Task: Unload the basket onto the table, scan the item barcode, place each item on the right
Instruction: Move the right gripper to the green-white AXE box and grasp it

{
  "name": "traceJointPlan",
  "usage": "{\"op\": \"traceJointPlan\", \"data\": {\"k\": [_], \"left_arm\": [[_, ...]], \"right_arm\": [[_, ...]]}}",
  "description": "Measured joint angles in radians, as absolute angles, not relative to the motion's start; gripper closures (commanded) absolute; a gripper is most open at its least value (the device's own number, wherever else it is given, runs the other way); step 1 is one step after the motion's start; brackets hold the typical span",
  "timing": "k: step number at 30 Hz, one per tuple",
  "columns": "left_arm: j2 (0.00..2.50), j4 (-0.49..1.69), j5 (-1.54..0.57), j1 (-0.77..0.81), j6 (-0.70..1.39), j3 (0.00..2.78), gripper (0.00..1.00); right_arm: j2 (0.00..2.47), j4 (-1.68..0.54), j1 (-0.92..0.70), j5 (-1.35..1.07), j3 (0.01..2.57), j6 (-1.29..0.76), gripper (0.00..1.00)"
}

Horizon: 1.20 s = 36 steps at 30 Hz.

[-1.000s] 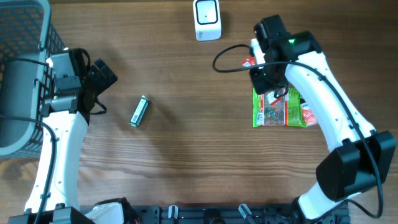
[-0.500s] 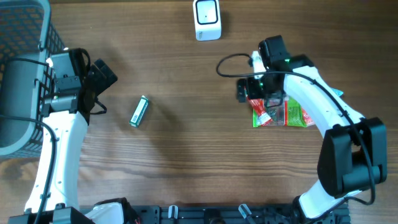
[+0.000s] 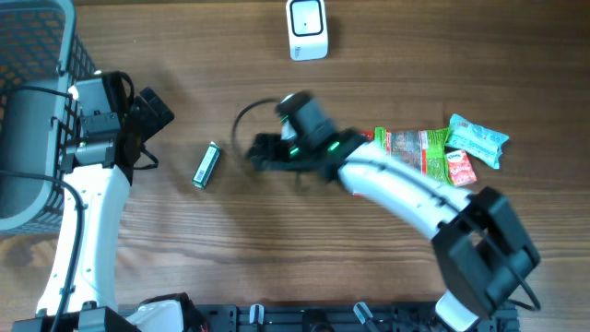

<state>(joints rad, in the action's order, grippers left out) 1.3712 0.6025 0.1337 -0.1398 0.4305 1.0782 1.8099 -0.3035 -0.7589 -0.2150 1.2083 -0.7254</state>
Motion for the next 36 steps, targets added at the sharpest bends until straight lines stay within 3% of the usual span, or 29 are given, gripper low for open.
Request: {"op": "traceJointPlan", "data": {"k": [3,8,25,29,36], "left_arm": [[1.371,0.603,0.134,-0.140,0.430,1.078,0.00],[1.371,0.603,0.134,-0.140,0.430,1.078,0.00],[1.371,0.595,0.134,-0.140,0.431,1.078,0.00],[1.371,0.595,0.134,-0.140,0.430,1.078,0.00],[1.371,0.594,0.134,-0.140,0.430,1.078,0.00]], "right_arm": [[1.816,-0.270,-0.889,-0.035,1.208,-0.759,0.00],[1.824,-0.244,-0.947,0.091,1.206,-0.777,0.00],[1.827,-0.241,-0.946,0.112,1.206,-0.790,0.00],[1.827,-0.223,-0.946,0.083,1.205,-0.902,0.20],[1.830,-0.186,-0.946,-0.024,1.241,-1.105,0.26]]}}
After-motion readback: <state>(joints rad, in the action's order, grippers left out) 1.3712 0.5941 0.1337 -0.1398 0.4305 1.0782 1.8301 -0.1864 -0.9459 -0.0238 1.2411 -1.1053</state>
